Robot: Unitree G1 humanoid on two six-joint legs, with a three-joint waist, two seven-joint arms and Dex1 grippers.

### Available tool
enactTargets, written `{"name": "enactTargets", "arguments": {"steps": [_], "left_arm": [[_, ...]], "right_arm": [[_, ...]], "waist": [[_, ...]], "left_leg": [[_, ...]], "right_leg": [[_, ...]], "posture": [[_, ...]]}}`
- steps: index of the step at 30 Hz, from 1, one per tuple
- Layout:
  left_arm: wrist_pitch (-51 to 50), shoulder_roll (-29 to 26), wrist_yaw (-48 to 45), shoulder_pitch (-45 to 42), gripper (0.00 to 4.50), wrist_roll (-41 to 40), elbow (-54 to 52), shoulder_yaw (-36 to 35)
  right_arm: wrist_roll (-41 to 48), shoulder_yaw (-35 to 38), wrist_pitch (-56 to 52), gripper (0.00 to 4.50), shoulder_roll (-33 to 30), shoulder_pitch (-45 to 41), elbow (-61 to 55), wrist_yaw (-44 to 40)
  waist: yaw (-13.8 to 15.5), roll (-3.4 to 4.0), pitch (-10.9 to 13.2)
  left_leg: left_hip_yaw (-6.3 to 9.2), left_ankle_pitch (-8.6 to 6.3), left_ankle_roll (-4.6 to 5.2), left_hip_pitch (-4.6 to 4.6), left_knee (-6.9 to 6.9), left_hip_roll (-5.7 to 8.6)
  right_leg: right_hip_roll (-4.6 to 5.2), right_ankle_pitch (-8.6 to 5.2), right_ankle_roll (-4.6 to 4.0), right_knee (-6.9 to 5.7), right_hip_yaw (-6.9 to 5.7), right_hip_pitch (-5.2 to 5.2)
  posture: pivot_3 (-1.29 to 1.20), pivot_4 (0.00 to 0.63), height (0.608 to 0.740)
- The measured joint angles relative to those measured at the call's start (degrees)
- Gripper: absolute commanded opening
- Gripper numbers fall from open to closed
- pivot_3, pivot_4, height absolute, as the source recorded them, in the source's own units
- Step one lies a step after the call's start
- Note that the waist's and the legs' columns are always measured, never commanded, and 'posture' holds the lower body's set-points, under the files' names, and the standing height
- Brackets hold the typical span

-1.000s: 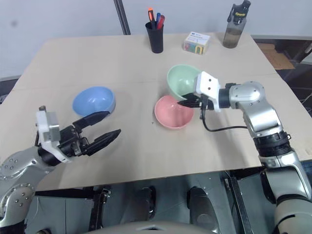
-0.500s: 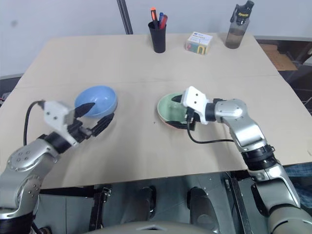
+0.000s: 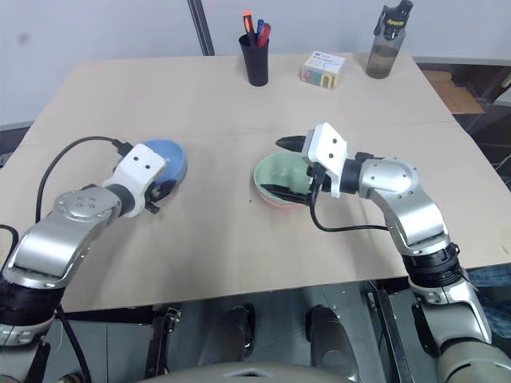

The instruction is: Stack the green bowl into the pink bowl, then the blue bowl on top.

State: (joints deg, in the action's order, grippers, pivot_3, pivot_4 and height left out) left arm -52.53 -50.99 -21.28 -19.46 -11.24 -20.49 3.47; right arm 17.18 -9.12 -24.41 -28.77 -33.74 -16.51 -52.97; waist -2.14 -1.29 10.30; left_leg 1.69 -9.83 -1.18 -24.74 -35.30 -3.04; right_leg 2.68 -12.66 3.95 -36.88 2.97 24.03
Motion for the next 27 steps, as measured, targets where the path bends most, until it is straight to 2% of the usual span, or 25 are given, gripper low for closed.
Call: {"name": "enactTargets", "arguments": {"steps": [1,2,10,13,18,19,24,27], "left_arm": [[0.19,0.26,-0.41,-0.52,0.26,0.42,0.62,0.35],[0.14,0.52,-0.67,-0.81,0.08,0.62,1.15,0.52],[0.38,1.33,-5.93,-2.83,0.08,0.81,1.67,1.16],[3.45,3.68,-9.21,-3.99,0.08,-1.74,1.09,-0.31],[21.28,8.98,-19.57,-7.48,0.08,-5.44,0.00,0.01],[24.75,10.41,-22.38,-9.10,0.08,-5.90,-0.03,1.47],[29.07,13.87,-30.82,-14.31,0.08,-6.90,4.39,6.82],[37.91,16.13,-37.49,-17.94,0.08,-5.29,11.58,10.57]], "right_arm": [[0.00,0.00,-0.35,4.50,-0.38,0.41,-0.65,0.30],[0.00,0.02,-0.46,4.50,-0.52,0.69,-0.88,0.60],[0.02,1.31,-1.63,4.50,-2.99,3.19,-1.90,2.39],[0.98,3.63,-2.15,4.50,-4.15,5.44,-3.06,3.29],[7.01,10.97,-4.71,4.50,-6.34,13.60,-6.59,3.32],[8.41,13.66,-5.87,4.50,-7.71,17.50,-8.24,3.51],[9.83,18.83,-7.26,4.50,-9.67,25.54,-13.17,5.81],[10.16,21.22,-7.62,4.50,-9.70,29.82,-17.46,8.54]], "waist": [[0.01,0.00,0.00],[0.02,0.00,0.00],[0.08,-0.01,0.00],[0.37,-0.02,0.01],[1.68,-0.05,0.00],[1.99,-0.06,0.00],[1.26,-0.03,-0.01],[1.06,-0.01,-0.02]], "left_leg": [[0.00,0.00,0.00,0.00,0.00,0.00],[0.00,0.00,0.00,0.00,0.00,0.00],[0.00,0.00,0.00,0.00,-0.01,0.00],[0.00,0.00,0.00,-0.04,-0.04,0.01],[-0.01,0.00,0.00,-0.04,-0.05,0.05],[0.00,0.00,0.00,-0.02,-0.06,0.06],[-0.01,0.01,0.02,0.08,-0.15,0.07],[-0.01,0.01,0.02,0.11,-0.18,0.06]], "right_leg": [[0.00,0.00,-0.01,0.00,0.00,0.00],[0.00,-0.01,-0.01,0.00,0.00,0.00],[0.00,-0.01,-0.01,0.00,0.01,0.00],[0.02,-0.01,-0.01,0.01,0.01,-0.01],[0.06,-0.03,-0.08,0.09,0.00,-0.11],[0.06,-0.04,-0.10,0.10,0.00,-0.16],[0.04,-0.23,0.01,0.03,0.04,-0.19],[0.03,-0.24,0.02,0.01,0.06,-0.22]], "posture": [[0.00,0.150,0.740],[0.00,0.150,0.740],[0.00,0.150,0.740],[0.00,0.150,0.740],[0.00,0.150,0.740],[0.00,0.150,0.740],[0.00,0.150,0.740],[0.00,0.150,0.740]]}}
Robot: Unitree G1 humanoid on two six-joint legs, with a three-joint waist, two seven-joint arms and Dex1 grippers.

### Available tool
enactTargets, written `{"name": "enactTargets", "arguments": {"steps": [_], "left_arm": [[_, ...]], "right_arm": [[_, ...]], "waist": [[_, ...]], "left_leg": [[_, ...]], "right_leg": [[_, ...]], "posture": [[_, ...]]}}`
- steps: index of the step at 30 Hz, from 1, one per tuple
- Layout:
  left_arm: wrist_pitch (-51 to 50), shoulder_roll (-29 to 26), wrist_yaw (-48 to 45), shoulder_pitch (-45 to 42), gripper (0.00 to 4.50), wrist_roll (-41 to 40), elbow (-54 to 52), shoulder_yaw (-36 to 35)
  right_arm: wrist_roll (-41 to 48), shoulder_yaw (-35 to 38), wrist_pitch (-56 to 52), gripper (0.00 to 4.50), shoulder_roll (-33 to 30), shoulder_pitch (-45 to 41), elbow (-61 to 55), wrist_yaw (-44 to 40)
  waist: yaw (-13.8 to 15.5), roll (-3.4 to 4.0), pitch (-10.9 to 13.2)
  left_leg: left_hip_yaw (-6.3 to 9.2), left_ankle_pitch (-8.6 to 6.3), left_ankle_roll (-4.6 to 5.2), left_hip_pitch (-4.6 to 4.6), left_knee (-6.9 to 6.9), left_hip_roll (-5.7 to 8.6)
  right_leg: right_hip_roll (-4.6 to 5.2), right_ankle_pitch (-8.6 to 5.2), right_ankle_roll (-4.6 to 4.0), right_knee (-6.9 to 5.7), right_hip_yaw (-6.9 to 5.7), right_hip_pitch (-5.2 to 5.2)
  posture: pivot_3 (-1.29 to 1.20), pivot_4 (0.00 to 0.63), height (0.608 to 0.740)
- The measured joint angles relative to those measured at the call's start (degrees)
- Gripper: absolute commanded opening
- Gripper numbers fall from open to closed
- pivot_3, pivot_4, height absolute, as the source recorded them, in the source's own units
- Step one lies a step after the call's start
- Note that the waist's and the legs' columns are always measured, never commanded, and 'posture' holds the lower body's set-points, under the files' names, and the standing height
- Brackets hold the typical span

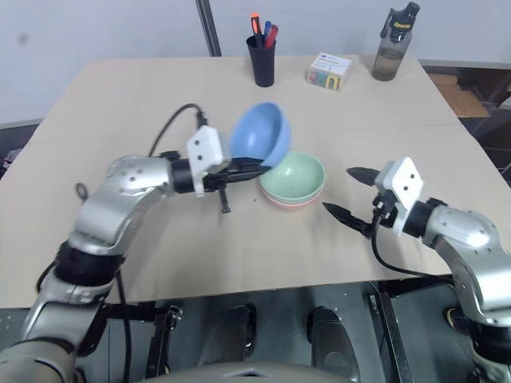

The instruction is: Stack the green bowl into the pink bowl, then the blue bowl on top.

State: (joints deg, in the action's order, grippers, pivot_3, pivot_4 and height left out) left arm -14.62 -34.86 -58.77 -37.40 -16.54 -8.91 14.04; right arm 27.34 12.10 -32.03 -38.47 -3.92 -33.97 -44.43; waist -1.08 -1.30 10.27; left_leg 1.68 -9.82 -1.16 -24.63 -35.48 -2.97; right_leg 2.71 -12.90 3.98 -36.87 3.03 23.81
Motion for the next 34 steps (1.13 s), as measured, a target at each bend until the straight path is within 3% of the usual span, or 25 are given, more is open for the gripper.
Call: {"name": "enactTargets", "arguments": {"steps": [1,4,5,6,7,11,16,19,24,29,34], "left_arm": [[0.83,0.36,-0.84,-0.48,0.08,0.35,1.25,0.34],[2.76,4.56,-5.05,-5.16,1.07,0.54,10.88,0.73],[2.78,4.57,-5.07,-5.16,1.07,0.54,10.88,0.73],[3.26,4.87,-5.28,-5.29,1.53,0.59,11.10,0.69],[4.03,5.79,-5.17,-5.54,1.72,0.64,11.91,0.24],[3.13,6.18,-4.29,-5.24,1.72,-0.52,11.51,-2.04],[-0.62,3.45,0.83,1.23,1.72,-1.81,6.68,-8.42],[-7.20,1.00,2.31,7.31,2.35,-6.37,2.52,-13.69],[-14.68,-1.98,7.92,21.74,4.46,-12.40,-7.90,-24.64],[-17.81,-3.54,10.16,36.84,4.46,-16.41,-17.52,-32.44],[-17.61,-3.52,9.64,49.24,4.46,-18.75,-20.08,-39.26]], "right_arm": [[0.08,0.12,-0.13,4.50,0.00,0.24,-0.42,0.32],[0.74,0.48,-0.38,4.50,0.04,1.33,-4.19,3.15],[0.74,0.48,-0.38,4.50,0.04,1.34,-4.20,3.16],[0.79,0.54,-0.40,4.50,0.02,1.45,-4.30,3.52],[0.87,0.59,-0.54,4.50,0.00,1.63,-4.34,3.95],[1.12,0.51,-0.63,4.50,-0.66,2.06,-4.50,4.32],[1.30,-0.69,0.19,4.50,-1.15,0.47,-1.89,2.33],[2.63,-1.34,0.41,4.50,-2.31,-1.63,1.60,-0.50],[4.24,-1.61,1.27,4.50,-4.39,-5.33,11.08,-6.57],[1.41,0.20,9.14,4.50,-6.71,-3.44,18.22,-10.85],[0.40,4.23,11.24,4.50,-10.15,1.47,23.81,-14.40]], "waist": [[0.00,0.00,0.00],[0.21,-0.01,0.01],[0.21,-0.01,0.01],[0.21,-0.01,0.01],[0.30,-0.01,0.01],[0.22,-0.01,0.01],[-0.08,0.00,0.00],[-0.18,-0.01,0.01],[0.28,-0.02,0.01],[0.34,-0.03,0.01],[0.30,0.00,-0.01]], "left_leg": [[0.00,0.00,0.00,0.00,0.00,0.00],[0.04,-0.01,0.01,-0.13,-0.17,0.01],[0.04,-0.01,0.01,-0.13,-0.17,0.01],[0.02,-0.01,0.01,-0.12,-0.17,0.01],[0.04,-0.01,0.01,-0.13,-0.17,0.01],[0.05,-0.01,0.01,-0.10,-0.17,0.01],[0.06,-0.01,0.01,-0.05,-0.17,-0.01],[0.04,-0.01,0.01,-0.06,-0.18,-0.03],[0.07,-0.01,0.01,-0.06,-0.18,-0.05],[0.03,-0.02,0.00,-0.06,-0.20,-0.03],[-0.01,-0.03,0.01,0.06,-0.20,-0.05]], "right_leg": [[0.00,0.00,0.00,0.00,0.00,-0.01],[0.00,0.00,0.02,0.02,-0.02,-0.02],[0.00,0.00,0.02,0.02,-0.02,-0.02],[0.00,0.00,0.02,0.02,0.00,-0.03],[0.00,0.00,0.02,0.02,-0.01,-0.03],[0.00,0.01,0.03,0.00,-0.02,-0.03],[-0.01,0.01,0.04,-0.03,-0.02,-0.06],[0.00,0.00,0.02,-0.02,-0.01,-0.07],[0.01,0.00,-0.01,-0.01,-0.07,-0.08],[0.04,-0.01,-0.02,0.03,-0.04,-0.10],[0.06,-0.02,-0.02,0.02,-0.03,-0.11]], "posture": [[0.00,0.150,0.740],[0.00,0.150,0.740],[0.00,0.150,0.740],[0.00,0.150,0.740],[0.00,0.150,0.740],[0.00,0.150,0.740],[0.00,0.150,0.740],[0.00,0.150,0.740],[0.00,0.150,0.740],[0.00,0.150,0.740],[0.00,0.150,0.740]]}}
